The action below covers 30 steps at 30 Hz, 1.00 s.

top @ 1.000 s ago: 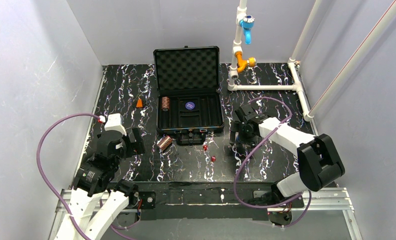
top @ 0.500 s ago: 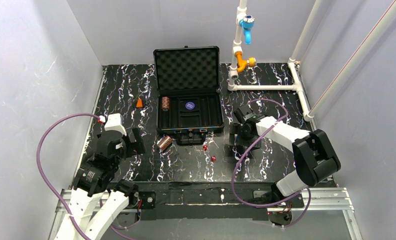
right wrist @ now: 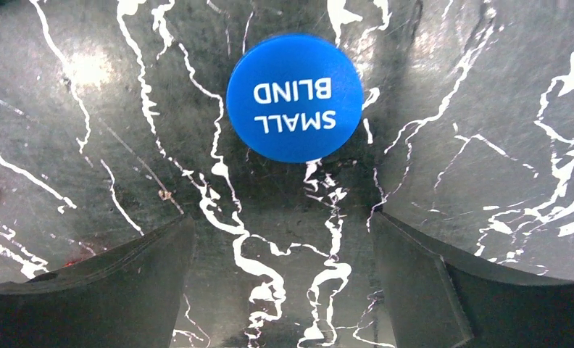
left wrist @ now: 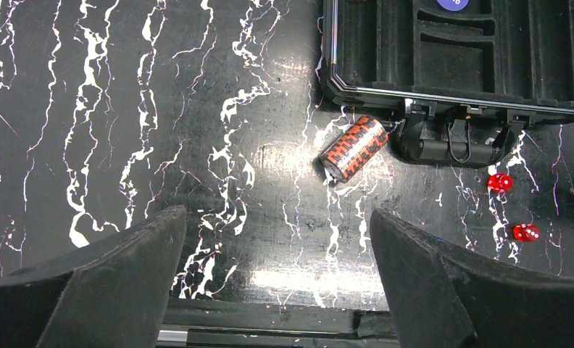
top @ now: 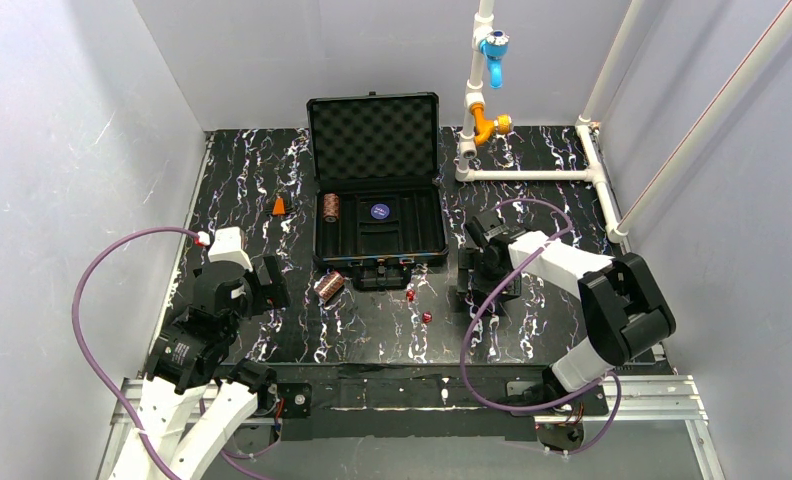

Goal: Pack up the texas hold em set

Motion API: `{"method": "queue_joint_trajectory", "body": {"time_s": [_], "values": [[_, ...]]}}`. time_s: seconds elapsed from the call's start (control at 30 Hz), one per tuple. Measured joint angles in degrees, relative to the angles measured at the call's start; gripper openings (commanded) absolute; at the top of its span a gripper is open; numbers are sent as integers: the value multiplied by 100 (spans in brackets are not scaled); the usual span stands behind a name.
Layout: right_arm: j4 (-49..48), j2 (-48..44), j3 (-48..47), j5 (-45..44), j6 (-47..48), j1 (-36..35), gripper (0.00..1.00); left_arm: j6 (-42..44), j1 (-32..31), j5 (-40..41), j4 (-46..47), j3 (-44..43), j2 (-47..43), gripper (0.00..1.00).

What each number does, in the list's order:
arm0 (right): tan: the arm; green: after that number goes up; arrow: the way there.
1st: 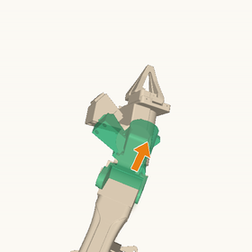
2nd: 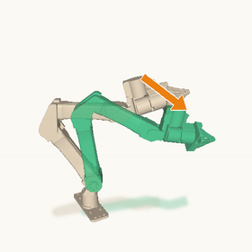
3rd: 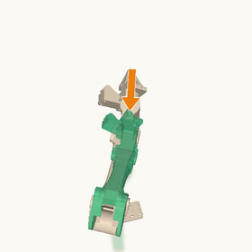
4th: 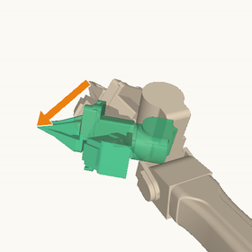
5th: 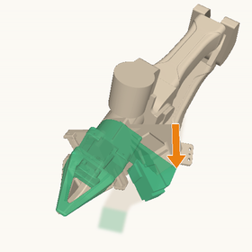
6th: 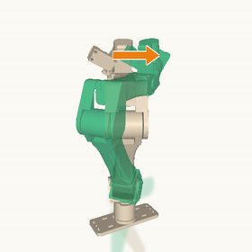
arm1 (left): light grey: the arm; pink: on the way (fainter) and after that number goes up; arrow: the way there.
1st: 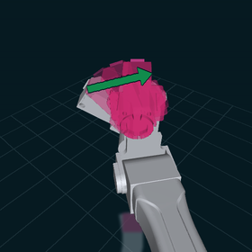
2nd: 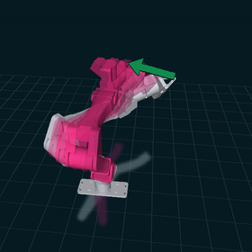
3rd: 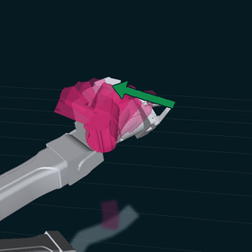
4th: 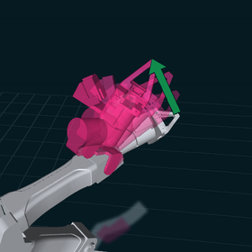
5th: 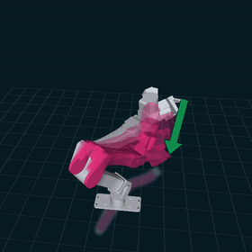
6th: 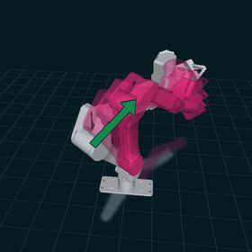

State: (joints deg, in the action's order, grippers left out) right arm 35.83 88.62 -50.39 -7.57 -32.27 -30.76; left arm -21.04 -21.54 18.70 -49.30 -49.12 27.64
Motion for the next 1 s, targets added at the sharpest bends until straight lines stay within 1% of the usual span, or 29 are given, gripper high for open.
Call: {"method": "queue_joint_trajectory", "body": {"time_s": [0.13,0.37,0.57,0.8,1.0], "values": [[9,192,-160,-221,26,2,89,0,0,0,-2,0,-2,98],[-118,647,-636,-409,109,2,81,0,0,22,0,0,0,98],[-190,885,-901,-461,177,42,80,-2,0,44,-2,0,-7,98],[-269,901,-918,-529,234,59,81,0,0,61,-2,0,-11,98],[-367,938,-944,-575,297,151,78,-2,0,59,-2,0,-11,98]]}}
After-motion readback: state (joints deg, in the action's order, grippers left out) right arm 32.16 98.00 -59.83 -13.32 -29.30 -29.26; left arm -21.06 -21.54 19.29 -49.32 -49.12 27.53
